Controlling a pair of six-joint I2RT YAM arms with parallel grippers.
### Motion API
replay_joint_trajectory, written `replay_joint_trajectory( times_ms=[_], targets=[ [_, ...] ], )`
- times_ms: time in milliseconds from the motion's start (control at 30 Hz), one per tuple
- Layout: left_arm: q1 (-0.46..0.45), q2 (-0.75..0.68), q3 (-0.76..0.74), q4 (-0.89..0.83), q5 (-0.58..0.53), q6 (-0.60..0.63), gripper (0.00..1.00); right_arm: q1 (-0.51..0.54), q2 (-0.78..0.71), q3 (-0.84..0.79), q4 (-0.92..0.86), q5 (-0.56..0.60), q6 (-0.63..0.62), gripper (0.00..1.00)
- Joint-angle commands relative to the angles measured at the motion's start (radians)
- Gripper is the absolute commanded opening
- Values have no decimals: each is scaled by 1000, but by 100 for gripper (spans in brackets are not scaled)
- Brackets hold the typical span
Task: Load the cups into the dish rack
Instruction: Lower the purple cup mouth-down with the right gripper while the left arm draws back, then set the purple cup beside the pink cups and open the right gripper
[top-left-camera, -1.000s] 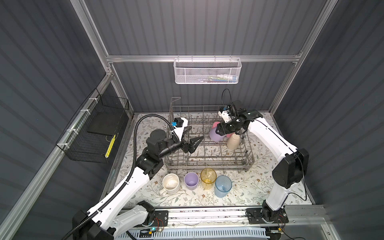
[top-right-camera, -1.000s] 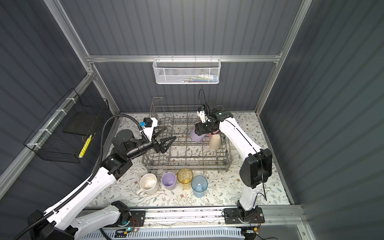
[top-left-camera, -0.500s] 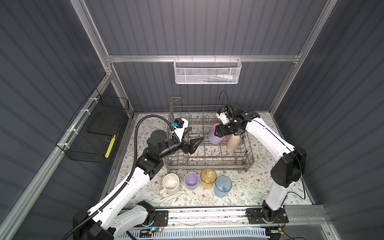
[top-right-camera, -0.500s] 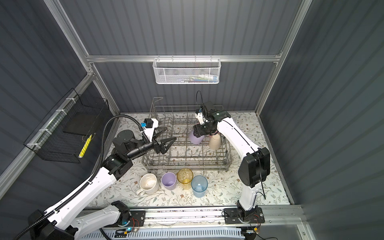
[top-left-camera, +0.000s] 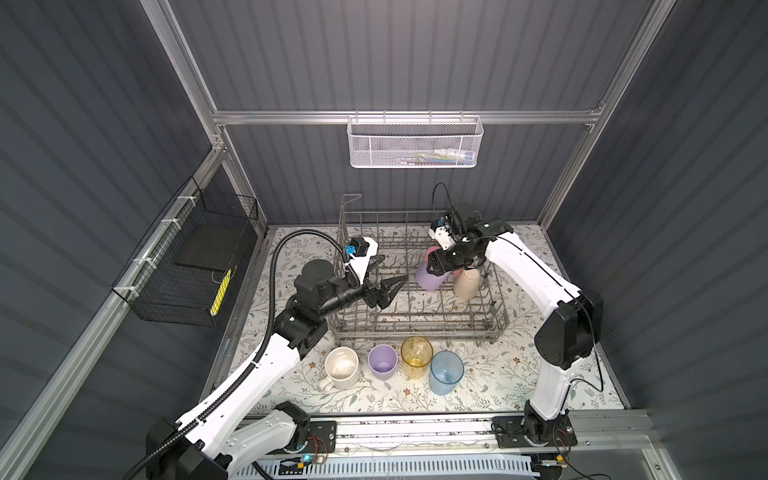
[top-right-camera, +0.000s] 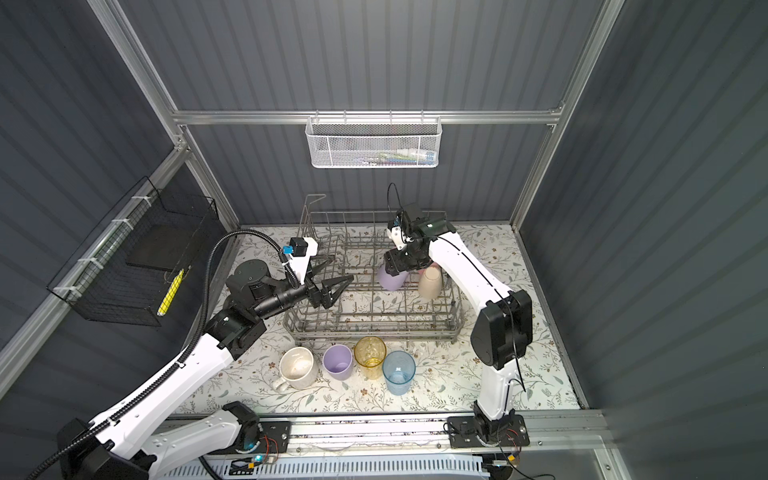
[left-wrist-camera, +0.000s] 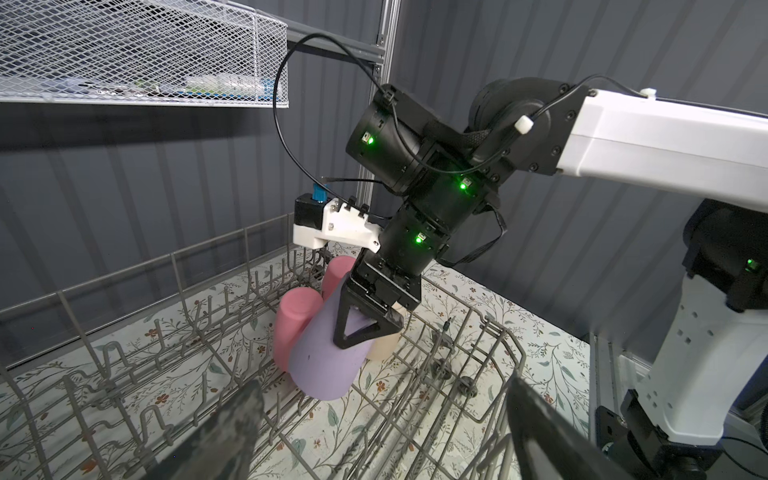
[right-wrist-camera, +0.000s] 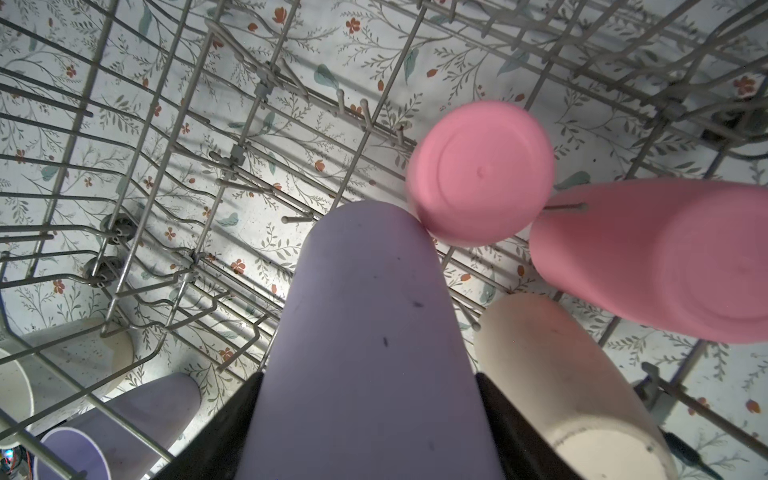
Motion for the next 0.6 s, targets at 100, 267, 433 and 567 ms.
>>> replay_joint_trajectory(
  times_ms=[100,267,433,567],
  targets=[
    [1,7,-8,6,22,26,91,12,32,47,-50,24,-21,47],
    [1,8,-10,5,25,27,91,13,55,69,-62,25,-25,48],
    [1,10,-12,1,25,33,91,15,83,95,-76,26,-27,48],
    [1,9,-13,-3,26,36,91,19,109,119,-96,32,-32,49]
  ],
)
